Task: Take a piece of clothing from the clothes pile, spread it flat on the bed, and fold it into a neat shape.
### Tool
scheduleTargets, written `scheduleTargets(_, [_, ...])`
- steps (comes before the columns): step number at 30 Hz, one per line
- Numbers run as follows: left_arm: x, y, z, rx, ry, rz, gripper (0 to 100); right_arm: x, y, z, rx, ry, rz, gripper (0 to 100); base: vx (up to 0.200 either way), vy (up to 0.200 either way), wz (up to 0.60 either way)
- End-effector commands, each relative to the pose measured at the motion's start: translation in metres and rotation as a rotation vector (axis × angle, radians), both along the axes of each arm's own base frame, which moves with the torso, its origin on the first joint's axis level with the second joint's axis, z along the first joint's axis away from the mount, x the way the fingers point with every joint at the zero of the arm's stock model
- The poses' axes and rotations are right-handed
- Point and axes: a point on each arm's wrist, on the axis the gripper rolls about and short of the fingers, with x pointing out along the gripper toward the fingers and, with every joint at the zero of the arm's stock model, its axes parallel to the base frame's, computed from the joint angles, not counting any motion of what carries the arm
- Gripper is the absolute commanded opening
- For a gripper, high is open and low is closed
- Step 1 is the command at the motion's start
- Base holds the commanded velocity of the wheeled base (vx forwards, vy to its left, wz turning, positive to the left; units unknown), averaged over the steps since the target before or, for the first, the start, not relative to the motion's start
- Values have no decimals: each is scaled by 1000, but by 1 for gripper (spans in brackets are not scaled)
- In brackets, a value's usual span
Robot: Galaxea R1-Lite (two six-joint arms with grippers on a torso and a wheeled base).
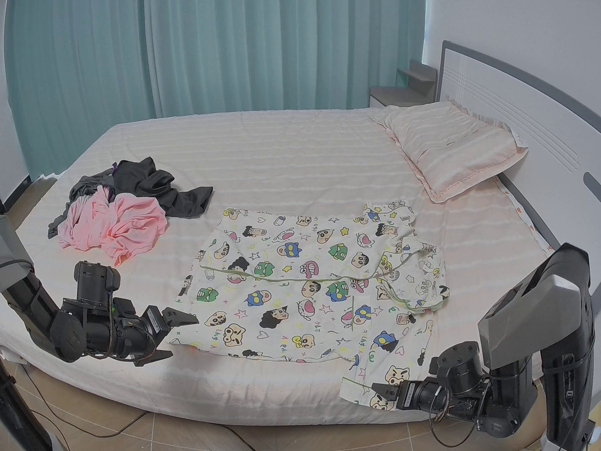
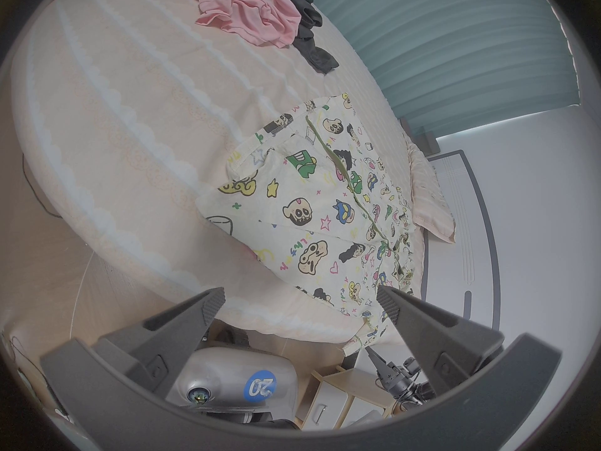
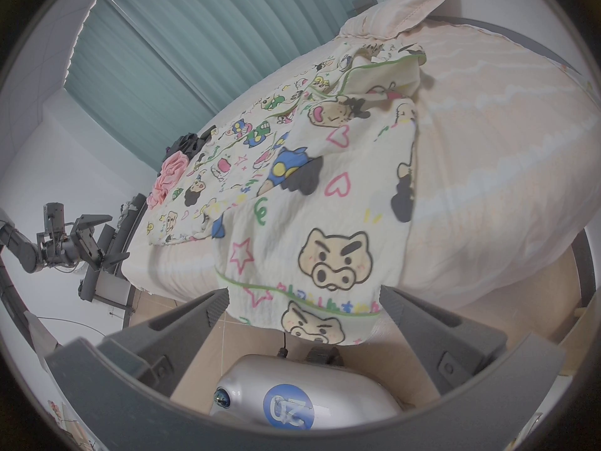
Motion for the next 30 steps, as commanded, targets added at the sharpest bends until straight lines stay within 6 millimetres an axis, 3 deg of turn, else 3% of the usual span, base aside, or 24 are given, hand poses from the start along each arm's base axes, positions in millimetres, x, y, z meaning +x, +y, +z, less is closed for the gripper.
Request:
scheduleTargets(1, [0,0,-2,1,5,1,100,2,-2,-2,0,-2,-10,100,0,0,0])
scheduleTargets(7, [0,0,-2,1,5,1,100,4,-7,-4,-18,10,-28,100,0,0,0])
scheduleTargets(10, [0,0,-1,1,3,1,100,11,-12,-17,-81,-4,-15,100,0,0,0])
scheduleTargets(17, [1,0,-1,1,2,2,100,20,-8,-18,-81,-43,0,100,0,0,0])
scheduleTargets(18, [1,0,-1,1,2,2,100,20,-8,-18,-81,-43,0,0,0,0,0])
scheduleTargets(30, [0,0,-1,0,4,3,100,5,-18,-3,-89,-22,4,0,0,0,0])
